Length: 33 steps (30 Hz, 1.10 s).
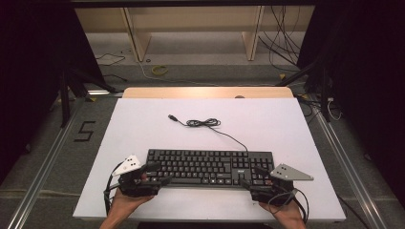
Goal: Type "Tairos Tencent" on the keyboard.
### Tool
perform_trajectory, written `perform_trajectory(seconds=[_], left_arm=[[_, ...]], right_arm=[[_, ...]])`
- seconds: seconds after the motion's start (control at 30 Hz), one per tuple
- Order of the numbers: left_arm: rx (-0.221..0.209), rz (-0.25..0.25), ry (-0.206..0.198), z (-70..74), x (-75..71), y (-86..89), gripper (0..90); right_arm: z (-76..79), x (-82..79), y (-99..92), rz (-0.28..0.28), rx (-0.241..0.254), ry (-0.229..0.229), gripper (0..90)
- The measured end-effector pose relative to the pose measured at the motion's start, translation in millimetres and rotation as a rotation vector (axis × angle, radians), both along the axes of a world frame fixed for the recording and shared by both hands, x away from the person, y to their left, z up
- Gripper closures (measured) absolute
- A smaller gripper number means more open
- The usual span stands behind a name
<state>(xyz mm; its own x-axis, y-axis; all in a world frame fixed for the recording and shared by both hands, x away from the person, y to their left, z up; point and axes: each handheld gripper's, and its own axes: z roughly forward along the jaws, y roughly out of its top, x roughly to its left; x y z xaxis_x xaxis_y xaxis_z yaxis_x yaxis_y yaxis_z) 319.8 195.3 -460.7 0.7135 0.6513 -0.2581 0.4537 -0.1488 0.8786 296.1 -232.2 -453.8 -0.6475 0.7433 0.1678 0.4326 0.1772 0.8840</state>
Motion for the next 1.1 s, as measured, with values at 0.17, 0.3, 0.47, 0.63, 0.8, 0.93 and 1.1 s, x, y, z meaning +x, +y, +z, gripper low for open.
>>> perform_trajectory(seconds=[0.17, 0.3, 0.47, 0.63, 0.8, 0.93, 1.1], left_arm=[[-0.005, 0.018, 0.004, 0.2, 1.1, 2.4, 25.1], [-0.001, 0.037, 0.008, 0.2, 2.0, 5.0, 25.4], [0.009, 0.063, 0.022, -0.6, 3.5, 6.7, 25.9], [0.016, 0.09, 0.029, -0.9, 5.0, 10.1, 26.8], [0.035, 0.118, 0.049, -2.3, 7.1, 13.7, 28.9], [0.053, 0.148, 0.066, -3.7, 8.8, 16.5, 32.0], [0.074, 0.179, 0.09, -5.9, 10.9, 20.7, 37.8]], right_arm=[[1.8, 3.3, 8.0, 0.014, -0.003, 0.009, 27.9], [4.8, 8.5, 18.3, 0.032, -0.009, 0.013, 27.0], [6.3, 14.7, 29.7, 0.058, -0.013, 0.023, 26.7], [6.6, 21.3, 43.8, 0.088, -0.03, 0.03, 27.3], [9.3, 29.9, 60.5, 0.116, -0.043, 0.032, 28.3], [10.7, 37.4, 75.4, 0.14, -0.052, 0.037, 29.4], [11.0, 45.8, 92.8, 0.165, -0.058, 0.048, 31.5]])
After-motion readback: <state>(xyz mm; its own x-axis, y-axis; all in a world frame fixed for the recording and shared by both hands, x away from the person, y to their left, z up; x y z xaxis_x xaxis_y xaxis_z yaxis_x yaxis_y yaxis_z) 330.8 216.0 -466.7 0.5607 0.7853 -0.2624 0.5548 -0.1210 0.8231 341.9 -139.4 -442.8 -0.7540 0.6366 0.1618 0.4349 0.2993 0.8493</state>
